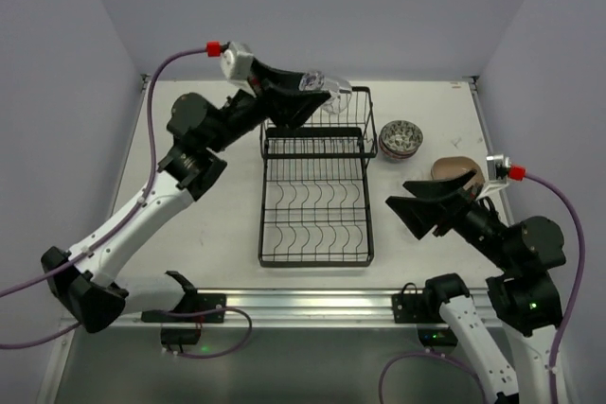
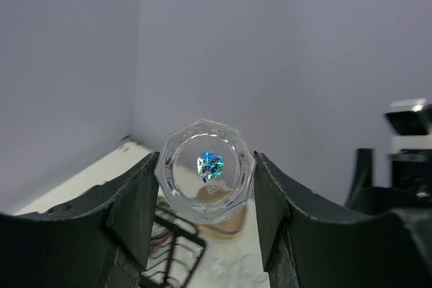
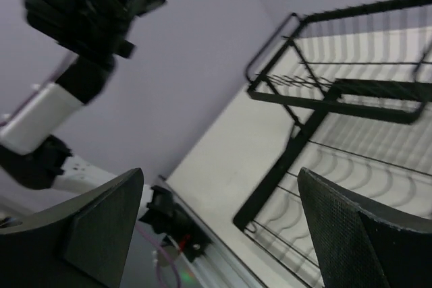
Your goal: Unload the mixed dishes from the dish rack
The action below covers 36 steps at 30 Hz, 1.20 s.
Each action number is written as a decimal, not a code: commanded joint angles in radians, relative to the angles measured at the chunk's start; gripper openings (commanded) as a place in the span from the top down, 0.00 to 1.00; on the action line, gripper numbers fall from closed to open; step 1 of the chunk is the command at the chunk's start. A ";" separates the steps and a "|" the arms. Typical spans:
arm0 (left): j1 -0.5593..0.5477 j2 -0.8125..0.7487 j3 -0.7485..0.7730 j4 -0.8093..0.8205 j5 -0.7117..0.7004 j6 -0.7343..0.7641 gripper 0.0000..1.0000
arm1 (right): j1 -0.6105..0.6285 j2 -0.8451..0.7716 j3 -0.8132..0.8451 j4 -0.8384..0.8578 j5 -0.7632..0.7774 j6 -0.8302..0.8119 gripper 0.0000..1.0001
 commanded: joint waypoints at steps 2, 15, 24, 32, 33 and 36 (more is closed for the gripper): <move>-0.021 -0.155 -0.309 0.487 0.028 -0.500 1.00 | -0.003 0.044 -0.128 0.589 -0.315 0.332 0.07; -0.221 -0.256 -0.613 0.737 -0.093 -0.559 1.00 | 0.314 0.238 -0.133 0.760 -0.093 0.391 0.32; -0.253 -0.238 -0.627 0.743 -0.122 -0.551 1.00 | 0.411 0.270 -0.125 0.809 -0.025 0.335 0.41; -0.270 -0.256 -0.668 0.765 -0.160 -0.556 1.00 | 0.431 0.331 -0.128 0.869 0.013 0.326 0.57; -0.270 -0.261 -0.678 0.772 -0.166 -0.557 1.00 | 0.439 0.339 -0.127 0.881 0.021 0.326 0.60; -0.270 -0.268 -0.685 0.774 -0.177 -0.553 1.00 | 0.449 0.367 -0.117 0.884 0.028 0.322 0.83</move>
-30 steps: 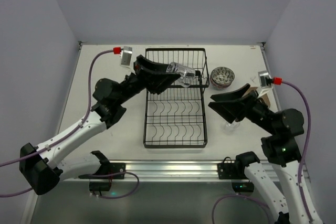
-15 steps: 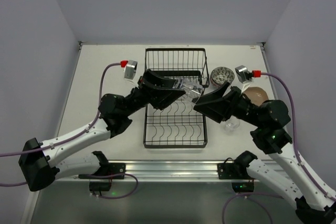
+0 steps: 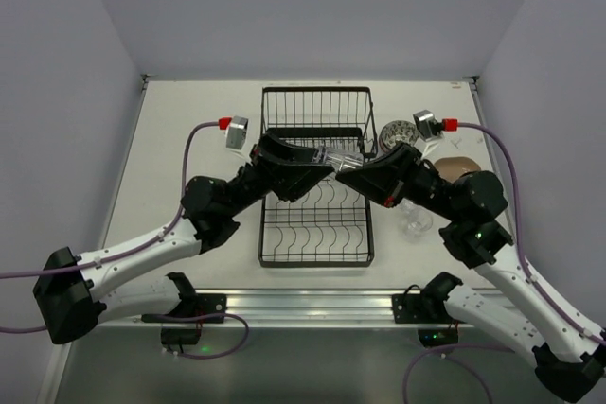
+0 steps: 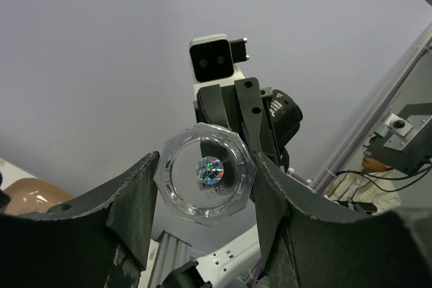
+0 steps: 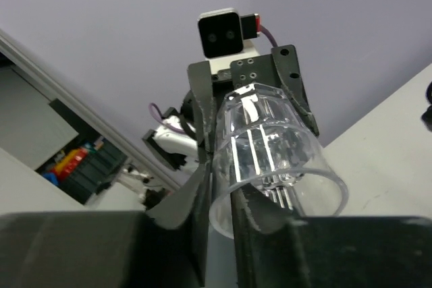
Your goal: Unload the mixed dishes from the dish rack
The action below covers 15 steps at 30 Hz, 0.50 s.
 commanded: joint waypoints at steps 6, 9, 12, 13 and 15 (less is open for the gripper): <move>-0.006 -0.094 -0.006 -0.040 -0.111 0.074 0.58 | 0.016 -0.039 0.015 -0.059 0.136 -0.081 1.00; -0.006 -0.161 0.005 -0.176 -0.196 0.158 0.00 | 0.016 -0.092 0.049 -0.281 0.275 -0.147 1.00; -0.006 -0.247 0.074 -0.469 -0.346 0.285 0.00 | 0.013 -0.119 0.126 -0.603 0.494 -0.255 1.00; -0.006 -0.270 0.095 -0.555 -0.391 0.342 0.00 | 0.012 -0.119 0.158 -0.700 0.557 -0.282 1.00; -0.006 -0.336 0.153 -0.787 -0.501 0.402 0.00 | 0.004 -0.113 0.245 -0.954 0.752 -0.346 1.00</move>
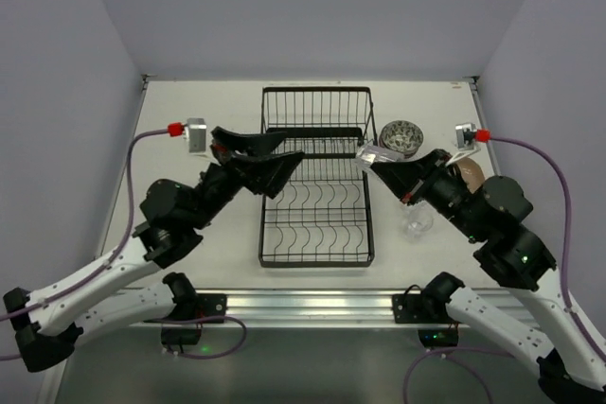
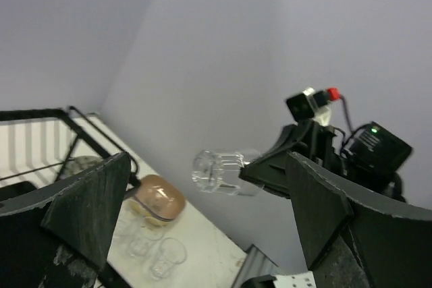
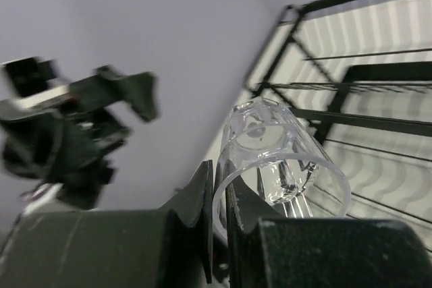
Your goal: Unload the mixed dishes from the dish rack
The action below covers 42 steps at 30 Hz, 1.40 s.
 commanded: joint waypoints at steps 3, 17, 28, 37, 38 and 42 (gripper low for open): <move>0.003 -0.154 0.167 -0.655 -0.349 0.248 0.00 | -0.052 0.028 0.214 -0.680 0.548 -0.166 1.00; 0.003 -0.304 0.108 -1.206 -0.663 0.325 0.00 | -0.777 0.286 0.084 -0.772 0.300 -0.333 1.00; 0.003 -0.336 -0.001 -1.116 -0.669 0.348 0.00 | -0.822 0.517 -0.033 -0.710 0.248 -0.183 1.00; 0.003 -0.453 -0.053 -1.072 -0.560 0.373 0.00 | -0.822 0.575 -0.162 -0.595 0.334 -0.082 1.00; 0.003 -0.457 -0.055 -1.070 -0.555 0.374 0.00 | -0.822 0.601 -0.162 -0.589 0.343 -0.075 1.00; 0.003 -0.470 -0.056 -1.069 -0.549 0.376 0.00 | -0.822 0.648 -0.176 -0.548 0.349 -0.059 1.00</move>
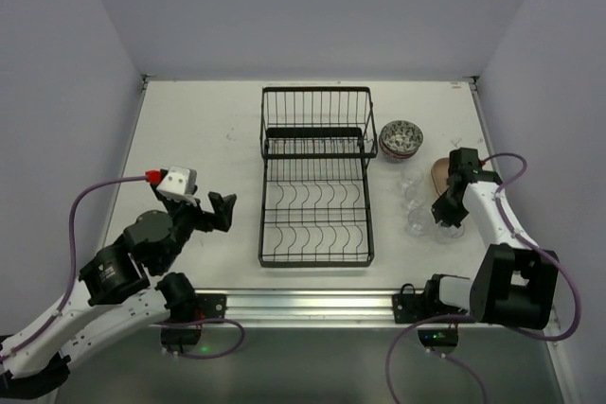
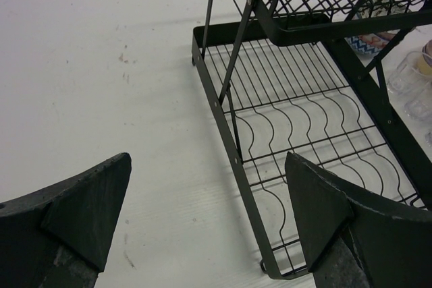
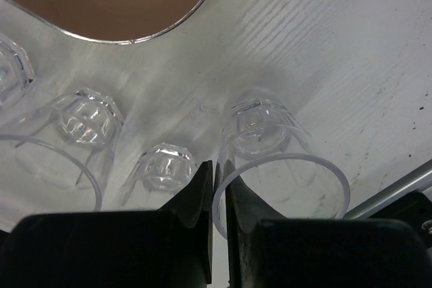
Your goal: Unload the mixed dishes from the dish rack
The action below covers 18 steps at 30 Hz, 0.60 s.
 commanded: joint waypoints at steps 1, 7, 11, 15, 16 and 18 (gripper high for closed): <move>0.002 -0.017 -0.008 0.048 0.022 0.022 0.00 | -0.006 0.026 -0.012 0.085 0.042 0.047 1.00; 0.002 -0.028 -0.011 0.054 0.038 0.030 0.00 | -0.006 0.064 -0.017 0.108 0.050 0.053 0.96; 0.002 -0.031 -0.012 0.056 0.042 0.031 0.00 | -0.006 0.080 -0.017 0.110 0.041 0.054 0.79; 0.002 -0.027 -0.012 0.057 0.045 0.033 0.00 | -0.007 0.069 -0.011 0.102 0.030 0.056 0.69; 0.002 -0.027 -0.012 0.057 0.044 0.033 0.00 | -0.006 0.067 -0.006 0.096 0.028 0.056 0.68; 0.002 -0.022 -0.011 0.056 0.041 0.033 0.00 | -0.007 0.058 0.014 0.081 0.037 0.051 0.64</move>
